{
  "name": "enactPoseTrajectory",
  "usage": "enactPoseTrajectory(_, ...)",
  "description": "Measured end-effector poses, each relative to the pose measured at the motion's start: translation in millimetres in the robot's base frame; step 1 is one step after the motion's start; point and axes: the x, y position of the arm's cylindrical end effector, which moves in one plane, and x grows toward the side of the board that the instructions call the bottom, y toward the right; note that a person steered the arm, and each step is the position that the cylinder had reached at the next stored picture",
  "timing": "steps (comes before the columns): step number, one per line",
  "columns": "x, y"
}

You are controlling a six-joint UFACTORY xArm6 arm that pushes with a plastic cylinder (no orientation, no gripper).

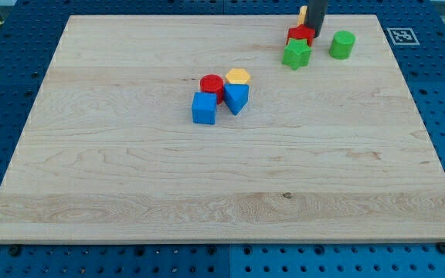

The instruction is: Nudge the yellow heart down a bit

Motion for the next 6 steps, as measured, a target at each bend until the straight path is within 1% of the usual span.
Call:
enactPoseTrajectory(1, 0, 11)
enactPoseTrajectory(3, -6, 75)
enactPoseTrajectory(4, -53, 77)
enactPoseTrajectory(5, -60, 47)
enactPoseTrajectory(6, -59, -4)
